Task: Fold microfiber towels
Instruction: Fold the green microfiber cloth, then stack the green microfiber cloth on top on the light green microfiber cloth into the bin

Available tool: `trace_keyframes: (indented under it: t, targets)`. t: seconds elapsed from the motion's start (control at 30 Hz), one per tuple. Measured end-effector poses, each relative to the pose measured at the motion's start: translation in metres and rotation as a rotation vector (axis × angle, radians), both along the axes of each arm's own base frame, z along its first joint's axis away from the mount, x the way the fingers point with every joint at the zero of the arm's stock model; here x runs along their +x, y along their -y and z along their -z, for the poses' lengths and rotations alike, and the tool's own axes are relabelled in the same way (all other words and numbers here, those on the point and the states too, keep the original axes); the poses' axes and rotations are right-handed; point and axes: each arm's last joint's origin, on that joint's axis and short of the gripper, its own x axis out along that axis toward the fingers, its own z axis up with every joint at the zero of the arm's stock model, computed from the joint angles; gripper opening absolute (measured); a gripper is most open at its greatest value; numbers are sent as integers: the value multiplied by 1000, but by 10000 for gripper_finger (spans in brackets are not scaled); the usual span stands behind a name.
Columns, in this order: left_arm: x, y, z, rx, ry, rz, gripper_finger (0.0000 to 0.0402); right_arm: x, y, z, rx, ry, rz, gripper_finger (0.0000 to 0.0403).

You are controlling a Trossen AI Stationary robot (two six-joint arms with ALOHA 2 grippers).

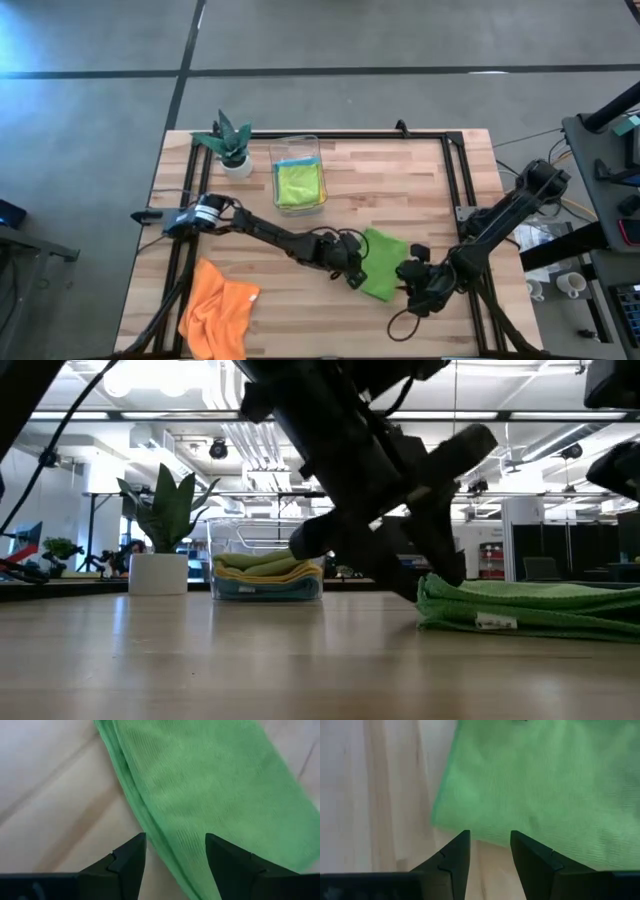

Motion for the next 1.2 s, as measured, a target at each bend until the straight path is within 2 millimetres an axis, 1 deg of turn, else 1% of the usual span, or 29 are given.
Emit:
trace_keyframes:
  t: [0.07,0.13,0.23,0.33,0.43,0.57,0.67,0.73,0.83,0.93,0.97,1.07,1.2]
  targets:
    - [-2,1,-3,-20,-2,-16,189,0,-1,4,-15,-17,-23,139]
    - [-3,1,-10,-41,16,-32,193,0,-1,6,-45,-24,-61,139]
    - [-1,-8,-17,-65,36,-74,203,1,0,5,-73,-17,-108,139]
    - [1,-30,-11,-106,3,-149,219,2,2,4,-87,-10,-125,139]
    - [2,-41,-3,-143,-11,-206,244,4,2,3,-117,30,-123,139]
    - [-1,-37,5,-207,-12,-237,283,4,1,3,-122,43,-122,139]
    - [-1,-35,6,-224,-4,-233,297,4,2,4,-135,41,-135,139]
    - [0,-32,5,-227,18,-223,298,4,2,4,-143,42,-146,139]
    - [5,-23,2,-257,92,-172,295,4,2,4,-150,43,-157,139]
    - [3,-20,3,-269,70,-189,292,4,2,4,-149,44,-157,139]
    - [2,-21,8,-267,48,-208,292,4,2,4,-148,46,-156,139]
    - [5,-22,13,-270,58,-238,292,5,1,4,-141,53,-156,139]
    - [15,-16,26,-269,53,-246,292,5,1,3,-141,56,-157,139]
